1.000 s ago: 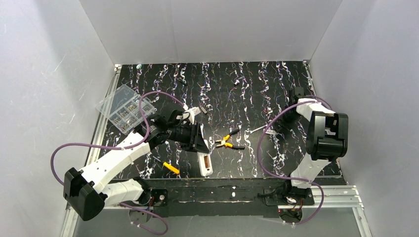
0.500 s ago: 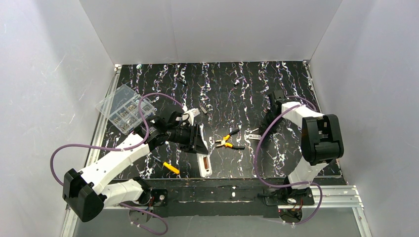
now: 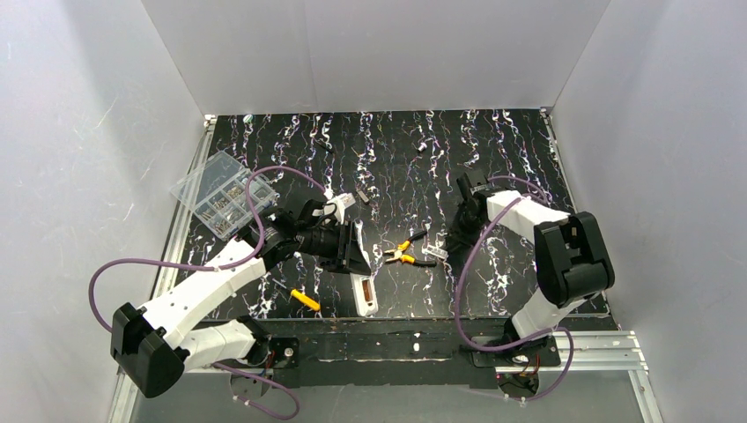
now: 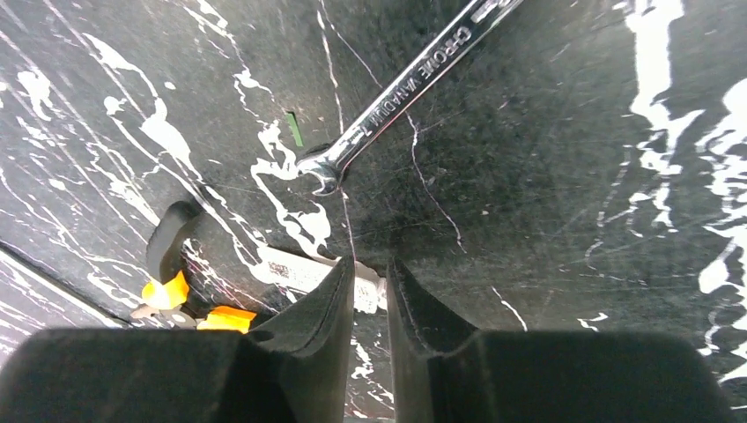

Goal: Load the batteries into the remote control
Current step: Move the battery cover to the center of the board.

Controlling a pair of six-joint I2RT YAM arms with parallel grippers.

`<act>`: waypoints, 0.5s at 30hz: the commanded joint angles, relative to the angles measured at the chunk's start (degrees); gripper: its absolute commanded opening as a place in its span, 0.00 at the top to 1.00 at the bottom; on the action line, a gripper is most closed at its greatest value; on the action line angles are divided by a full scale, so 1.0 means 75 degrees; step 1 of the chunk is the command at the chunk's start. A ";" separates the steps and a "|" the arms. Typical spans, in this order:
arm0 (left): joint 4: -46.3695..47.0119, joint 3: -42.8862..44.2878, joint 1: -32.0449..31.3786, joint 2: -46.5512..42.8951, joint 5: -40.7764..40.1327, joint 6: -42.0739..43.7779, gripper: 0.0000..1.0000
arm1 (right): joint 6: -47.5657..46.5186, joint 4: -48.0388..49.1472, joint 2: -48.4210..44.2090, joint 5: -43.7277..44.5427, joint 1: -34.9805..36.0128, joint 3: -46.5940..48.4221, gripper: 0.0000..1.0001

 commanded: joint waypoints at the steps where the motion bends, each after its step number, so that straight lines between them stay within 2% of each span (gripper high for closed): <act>1: -0.0292 0.0007 -0.0008 -0.0134 0.0119 0.0052 1.00 | -0.0254 -0.0216 -0.0815 0.0816 -0.0014 0.0254 0.71; 3: -0.0350 0.0053 -0.0004 -0.0128 0.0087 0.0090 1.00 | -0.0502 -0.0328 -0.1063 0.1157 -0.0013 0.0508 0.67; 5: -0.0419 0.0102 -0.0002 -0.0150 0.0033 0.0142 1.00 | -0.0782 -0.0342 -0.1302 0.1466 -0.0014 0.0746 0.54; 7: -0.0544 0.0156 0.0005 -0.0189 -0.0081 0.0188 1.00 | -0.1203 -0.0178 -0.1530 0.1521 -0.0013 0.0917 0.47; 11: -0.0578 0.0161 0.0352 -0.0457 -0.0209 0.0113 1.00 | -0.2052 0.0545 -0.1867 0.0281 -0.0006 0.0965 0.45; 15: -0.0434 0.0124 0.1470 -0.0892 0.0058 -0.0158 1.00 | -0.2116 0.0806 -0.1788 -0.0116 0.0441 0.1075 0.46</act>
